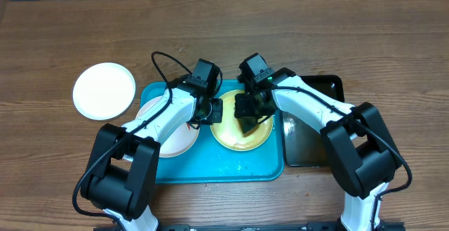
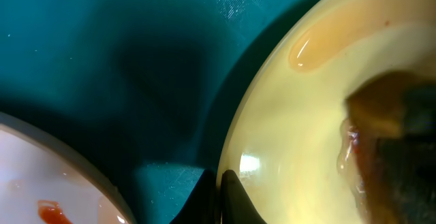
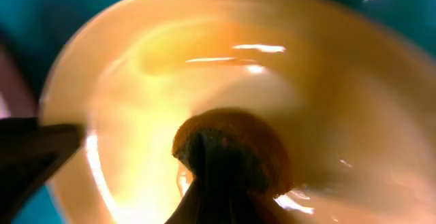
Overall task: Clean dirty plates on tray and stack at the side
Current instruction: 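Wipe the yellow plate with the sponge in the right gripper, then release the sponge in the black tray and raise the right gripper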
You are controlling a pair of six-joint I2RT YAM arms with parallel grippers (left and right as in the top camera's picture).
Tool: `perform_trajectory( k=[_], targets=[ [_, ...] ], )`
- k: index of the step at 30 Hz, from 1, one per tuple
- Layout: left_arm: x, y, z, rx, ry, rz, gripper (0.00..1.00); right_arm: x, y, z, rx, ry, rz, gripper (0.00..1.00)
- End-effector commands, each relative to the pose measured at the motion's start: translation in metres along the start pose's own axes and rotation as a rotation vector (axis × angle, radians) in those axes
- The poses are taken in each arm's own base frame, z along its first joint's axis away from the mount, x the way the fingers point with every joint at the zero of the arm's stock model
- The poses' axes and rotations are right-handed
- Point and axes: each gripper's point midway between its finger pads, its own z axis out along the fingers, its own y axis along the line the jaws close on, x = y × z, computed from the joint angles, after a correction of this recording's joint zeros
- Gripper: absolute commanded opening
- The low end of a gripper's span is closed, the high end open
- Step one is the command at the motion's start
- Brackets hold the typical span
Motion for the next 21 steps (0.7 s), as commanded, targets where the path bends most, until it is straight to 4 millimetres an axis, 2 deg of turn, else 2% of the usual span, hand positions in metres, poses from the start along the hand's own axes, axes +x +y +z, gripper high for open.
perform_trajectory(
  k=[1, 4, 7, 9, 12, 16, 19, 21],
  targets=[
    [-0.005, -0.004, 0.0, 0.012, -0.007, 0.025, 0.05, -0.005, 0.021, -0.013, -0.122, 0.033, 0.009, 0.04],
    [-0.005, -0.004, 0.0, 0.012, -0.007, 0.025, 0.05, -0.017, 0.021, -0.044, -0.127, 0.007, -0.008, 0.04],
    [-0.005, -0.004, 0.0, 0.012, -0.007, 0.025, 0.06, -0.025, 0.019, -0.084, -0.121, -0.019, -0.034, 0.04],
    [-0.005, -0.004, 0.0, 0.012, -0.007, 0.025, 0.07, -0.024, 0.008, -0.111, -0.086, -0.035, -0.018, 0.04],
    [-0.005, -0.004, 0.0, 0.012, -0.006, 0.025, 0.08, -0.015, -0.029, -0.143, 0.043, -0.05, 0.057, 0.04],
    [-0.005, -0.004, 0.0, 0.012, -0.007, 0.025, 0.09, 0.01, -0.086, -0.172, 0.23, -0.003, 0.175, 0.04],
    [-0.005, -0.004, 0.0, 0.013, -0.008, 0.025, 0.14, 0.026, -0.117, -0.183, 0.322, 0.045, 0.246, 0.04],
    [-0.006, -0.004, 0.0, 0.013, -0.01, 0.025, 0.18, 0.035, -0.136, -0.179, 0.35, 0.067, 0.289, 0.04]
  ],
)
